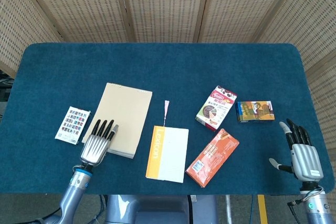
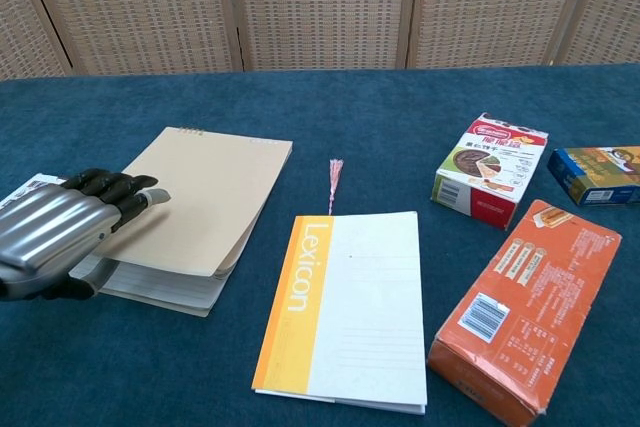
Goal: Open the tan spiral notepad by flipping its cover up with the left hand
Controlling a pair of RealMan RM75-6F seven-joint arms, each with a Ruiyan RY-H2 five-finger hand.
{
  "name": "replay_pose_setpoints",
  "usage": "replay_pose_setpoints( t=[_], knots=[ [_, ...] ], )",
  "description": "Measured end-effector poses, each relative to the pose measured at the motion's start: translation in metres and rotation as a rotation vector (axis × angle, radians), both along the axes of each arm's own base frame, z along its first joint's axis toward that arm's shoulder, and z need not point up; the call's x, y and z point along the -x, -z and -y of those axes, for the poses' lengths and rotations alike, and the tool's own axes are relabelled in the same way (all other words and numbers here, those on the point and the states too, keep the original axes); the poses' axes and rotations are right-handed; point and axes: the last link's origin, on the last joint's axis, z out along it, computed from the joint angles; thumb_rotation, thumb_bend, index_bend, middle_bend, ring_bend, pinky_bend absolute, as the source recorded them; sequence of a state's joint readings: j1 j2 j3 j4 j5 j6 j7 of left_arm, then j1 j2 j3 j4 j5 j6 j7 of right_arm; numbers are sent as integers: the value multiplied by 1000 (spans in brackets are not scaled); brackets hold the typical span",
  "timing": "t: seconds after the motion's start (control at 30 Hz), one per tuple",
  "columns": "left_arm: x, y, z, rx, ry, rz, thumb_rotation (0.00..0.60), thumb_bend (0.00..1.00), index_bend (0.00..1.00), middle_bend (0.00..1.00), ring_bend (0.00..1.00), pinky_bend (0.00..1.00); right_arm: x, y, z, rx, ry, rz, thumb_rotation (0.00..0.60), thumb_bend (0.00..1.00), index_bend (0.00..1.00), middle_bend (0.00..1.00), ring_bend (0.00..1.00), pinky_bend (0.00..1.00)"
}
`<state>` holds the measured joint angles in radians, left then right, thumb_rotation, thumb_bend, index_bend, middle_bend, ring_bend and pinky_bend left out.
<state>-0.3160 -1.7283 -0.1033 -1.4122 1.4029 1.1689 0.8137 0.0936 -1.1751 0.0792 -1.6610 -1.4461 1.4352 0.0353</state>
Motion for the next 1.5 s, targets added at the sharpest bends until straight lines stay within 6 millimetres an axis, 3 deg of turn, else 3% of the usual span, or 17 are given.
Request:
replay_pose_setpoints(
  t=[0.13, 0.4, 0.6, 1.07, 1.5],
  knots=[
    [0, 0, -7, -14, -6, -1, 600, 627, 78, 0, 0, 0, 0, 0, 0, 5, -3, 4, 600, 2, 0, 0, 0, 0],
    [-2, -1, -18, -48, -10, 8, 600, 656, 553, 0, 0, 0, 0, 0, 0, 8, -2, 14, 600, 2, 0, 0, 0, 0],
    [-2, -2, -21, -72, -2, 19, 600, 659, 738, 0, 0, 22, 0, -1, 0, 9, -2, 19, 600, 2, 0, 0, 0, 0],
    [5, -11, -14, -87, 20, 2, 600, 658, 772, 0, 0, 26, 1, -1, 1, 12, 8, 33, 600, 2, 0, 0, 0, 0],
    [7, -23, 12, -84, 77, -37, 600, 660, 779, 0, 0, 26, 0, -1, 2, 14, 9, 35, 600, 2, 0, 0, 0, 0]
  ],
)
